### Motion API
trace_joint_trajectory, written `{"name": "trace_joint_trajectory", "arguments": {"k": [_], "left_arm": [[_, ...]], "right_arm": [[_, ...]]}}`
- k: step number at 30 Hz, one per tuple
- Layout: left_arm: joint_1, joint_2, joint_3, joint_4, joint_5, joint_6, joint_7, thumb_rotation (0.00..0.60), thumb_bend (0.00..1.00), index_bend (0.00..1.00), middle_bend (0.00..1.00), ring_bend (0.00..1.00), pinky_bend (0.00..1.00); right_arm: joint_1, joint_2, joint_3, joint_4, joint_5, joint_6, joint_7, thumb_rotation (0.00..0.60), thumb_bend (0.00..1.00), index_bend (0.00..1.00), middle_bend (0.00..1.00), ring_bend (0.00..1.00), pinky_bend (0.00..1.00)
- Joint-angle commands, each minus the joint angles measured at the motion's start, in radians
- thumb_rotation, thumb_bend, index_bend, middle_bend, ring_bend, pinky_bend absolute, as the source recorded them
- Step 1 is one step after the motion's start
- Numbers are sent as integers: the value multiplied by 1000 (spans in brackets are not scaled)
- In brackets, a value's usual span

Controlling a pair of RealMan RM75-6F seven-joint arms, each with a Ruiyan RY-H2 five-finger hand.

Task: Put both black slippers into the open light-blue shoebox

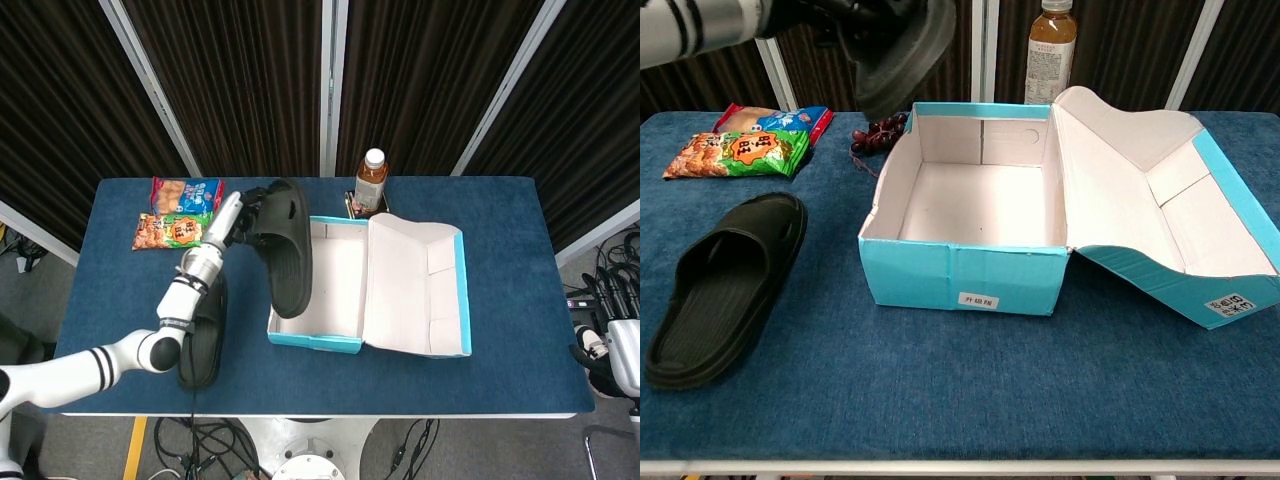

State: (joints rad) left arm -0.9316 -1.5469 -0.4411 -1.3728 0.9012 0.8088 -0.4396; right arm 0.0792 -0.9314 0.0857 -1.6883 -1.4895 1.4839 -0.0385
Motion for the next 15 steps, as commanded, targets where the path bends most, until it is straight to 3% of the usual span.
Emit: {"name": "trace_joint_trajectory", "arguments": {"k": [1, 15], "left_arm": [[-68, -124, -39, 159, 128, -97, -128, 600, 0, 418, 460, 705, 831], [-186, -383, 1, 575, 249, -109, -219, 600, 0, 417, 463, 686, 804]], "right_arm": [[-1, 8, 0, -12, 2, 0, -12, 600, 26, 0, 0, 0, 0], [-9, 26, 3, -48, 27, 2, -44, 600, 26, 0, 0, 0, 0]]}}
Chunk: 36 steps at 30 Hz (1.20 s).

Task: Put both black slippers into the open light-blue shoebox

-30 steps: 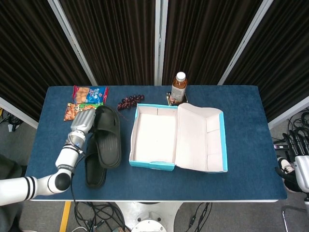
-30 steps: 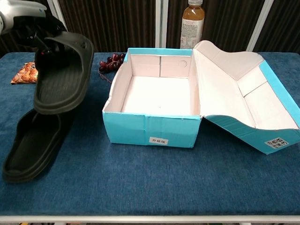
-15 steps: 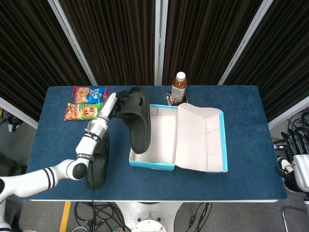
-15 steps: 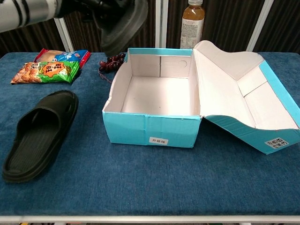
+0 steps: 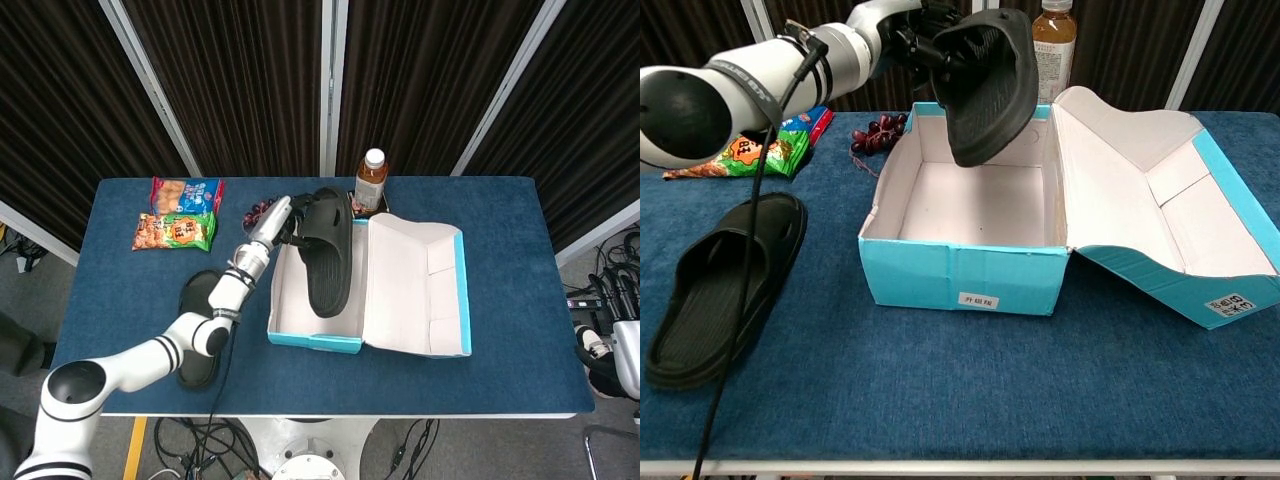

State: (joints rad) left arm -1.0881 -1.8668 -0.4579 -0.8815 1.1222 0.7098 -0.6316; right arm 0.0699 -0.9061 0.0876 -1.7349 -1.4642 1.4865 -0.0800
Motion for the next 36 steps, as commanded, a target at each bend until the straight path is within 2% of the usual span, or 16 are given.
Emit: {"name": "trace_joint_trajectory", "arguments": {"k": [1, 7, 18, 29, 33, 36], "left_arm": [[-32, -75, 18, 101, 30, -11, -36, 600, 0, 417, 463, 686, 803], [-46, -145, 19, 183, 40, -20, -99, 600, 0, 417, 468, 686, 799], [-75, -276, 47, 354, 85, 6, -136, 600, 0, 418, 473, 680, 794], [-97, -329, 46, 439, 88, -17, -146, 600, 0, 408, 467, 667, 785], [-100, -352, 53, 474, 93, 3, -109, 600, 0, 340, 404, 576, 755], [-102, -361, 67, 494, 105, 7, -80, 600, 0, 275, 317, 406, 694]], "right_arm": [[1, 1, 1, -3, 2, -2, -4, 600, 26, 0, 0, 0, 0], [7, 2, 3, -9, 8, -14, -11, 600, 26, 0, 0, 0, 0], [1, 7, 4, -9, 20, -10, -6, 600, 26, 0, 0, 0, 0], [3, 10, 3, -8, 22, -17, 1, 600, 26, 0, 0, 0, 0], [1, 11, 2, -8, 18, -14, 3, 600, 26, 0, 0, 0, 0], [-2, 13, 1, -9, 20, -13, 5, 600, 26, 0, 0, 0, 0]]}}
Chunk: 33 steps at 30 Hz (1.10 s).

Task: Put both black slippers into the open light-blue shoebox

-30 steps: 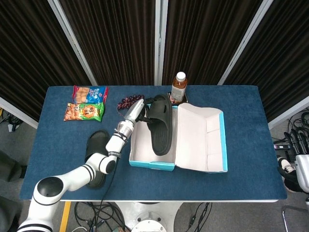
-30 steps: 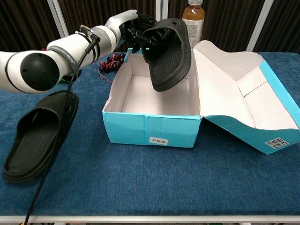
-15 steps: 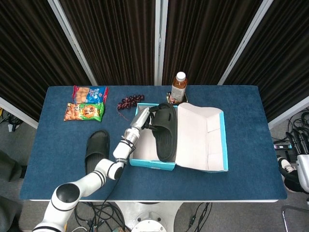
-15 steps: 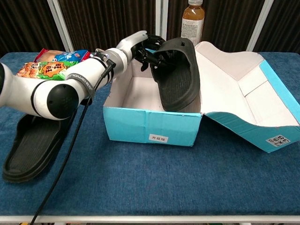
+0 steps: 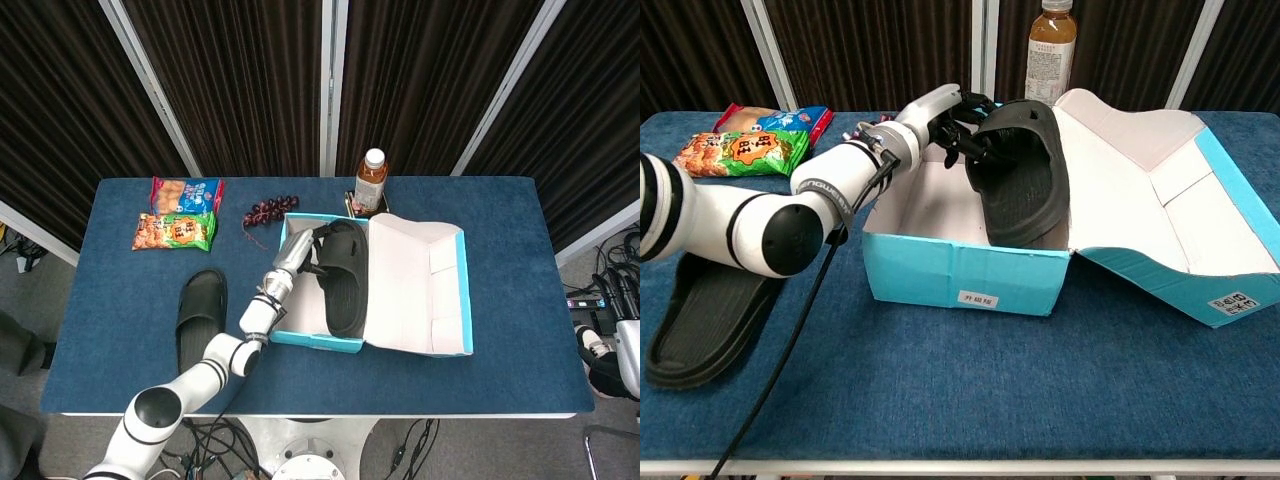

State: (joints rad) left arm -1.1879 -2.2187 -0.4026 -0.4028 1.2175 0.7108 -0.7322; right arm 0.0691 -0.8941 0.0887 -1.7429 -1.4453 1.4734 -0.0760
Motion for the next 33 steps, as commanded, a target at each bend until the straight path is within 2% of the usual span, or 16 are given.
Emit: {"name": "trace_joint_trajectory", "arguments": {"k": [1, 5, 8, 12, 17, 23, 30, 33], "left_arm": [[-2, -11, 14, 19, 13, 12, 28, 600, 0, 247, 277, 333, 665], [-1, -25, 20, 36, 24, 63, 66, 600, 0, 149, 115, 102, 486], [1, -31, 28, 46, 34, 99, 106, 600, 0, 109, 28, 12, 344], [10, -27, 49, 52, 52, 131, 176, 600, 0, 91, 0, 0, 220], [27, 14, 65, 1, 63, 141, 254, 600, 0, 75, 0, 0, 200], [80, 137, 108, -187, 88, 162, 412, 600, 0, 74, 0, 0, 201], [142, 369, 111, -587, 2, 62, 633, 600, 0, 74, 2, 0, 207], [152, 461, 115, -723, -43, 27, 730, 600, 0, 74, 24, 0, 209]], "right_arm": [[-1, 1, 0, -1, 1, 1, 2, 600, 26, 0, 0, 0, 0], [-1, 2, -2, -4, -5, 1, 0, 600, 26, 0, 0, 0, 0], [0, 3, -3, -7, -10, 2, -2, 600, 26, 0, 0, 0, 0], [-3, 7, -4, -11, -15, 8, -6, 600, 27, 0, 0, 0, 0], [-6, 10, -7, -15, -22, 13, -6, 600, 29, 0, 0, 0, 0], [-9, 9, -10, -12, -33, 20, -2, 600, 33, 0, 0, 0, 0], [-10, 11, -13, -15, -44, 23, -2, 600, 35, 0, 0, 0, 0], [-10, 13, -13, -19, -47, 24, -5, 600, 35, 0, 0, 0, 0]]}}
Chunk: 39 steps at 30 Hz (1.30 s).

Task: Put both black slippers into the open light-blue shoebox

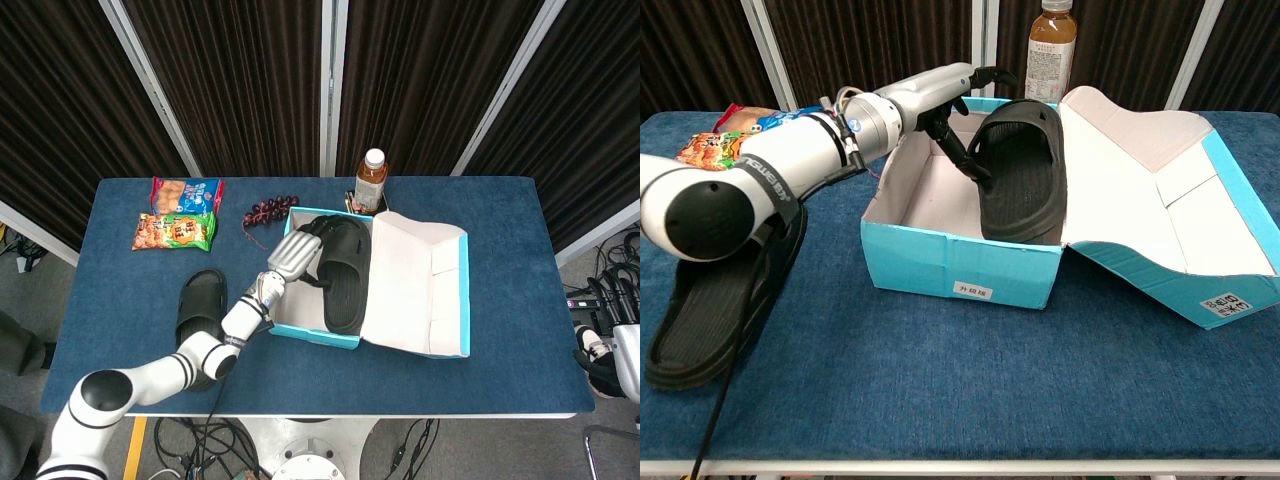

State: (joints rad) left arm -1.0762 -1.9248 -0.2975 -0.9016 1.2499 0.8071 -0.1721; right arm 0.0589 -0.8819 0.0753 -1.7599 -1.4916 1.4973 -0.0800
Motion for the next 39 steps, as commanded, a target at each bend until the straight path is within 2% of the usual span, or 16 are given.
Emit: {"name": "trace_joint_trajectory", "arguments": {"k": [1, 6, 8, 12, 16, 26, 31, 39], "left_arm": [[42, 196, 13, -262, -89, -78, 201, 600, 0, 76, 39, 0, 209], [41, 323, 33, -427, -164, -104, 357, 600, 0, 157, 165, 0, 199], [28, 342, 43, -447, -204, -132, 395, 600, 9, 181, 193, 0, 194], [-9, 338, 52, -439, -301, -198, 421, 600, 86, 186, 224, 0, 184], [-24, 313, 55, -416, -320, -227, 391, 600, 151, 194, 277, 0, 174], [-60, 259, 71, -326, -343, -312, 320, 600, 163, 195, 281, 0, 157], [-60, 268, 86, -335, -331, -263, 341, 600, 156, 195, 281, 0, 157], [-16, 368, 89, -493, -302, -123, 383, 600, 158, 146, 211, 0, 156]], "right_arm": [[1, 1, 0, -3, -2, 0, -2, 600, 35, 0, 0, 0, 0], [2, 0, -1, -5, -7, -1, -5, 600, 36, 0, 0, 0, 0], [3, -1, -1, -6, -9, -2, -5, 600, 36, 0, 0, 0, 0], [-1, -3, -4, -6, -13, 4, -4, 600, 37, 0, 0, 0, 0], [-6, 0, -5, -6, -10, 11, -5, 600, 38, 0, 0, 0, 0], [-1, 1, -3, -7, -5, -1, -5, 600, 40, 0, 0, 0, 0], [-1, 3, -3, -6, -5, -2, -4, 600, 42, 0, 0, 0, 0], [0, 5, -7, 1, -16, -3, 8, 600, 44, 0, 0, 0, 0]]}}
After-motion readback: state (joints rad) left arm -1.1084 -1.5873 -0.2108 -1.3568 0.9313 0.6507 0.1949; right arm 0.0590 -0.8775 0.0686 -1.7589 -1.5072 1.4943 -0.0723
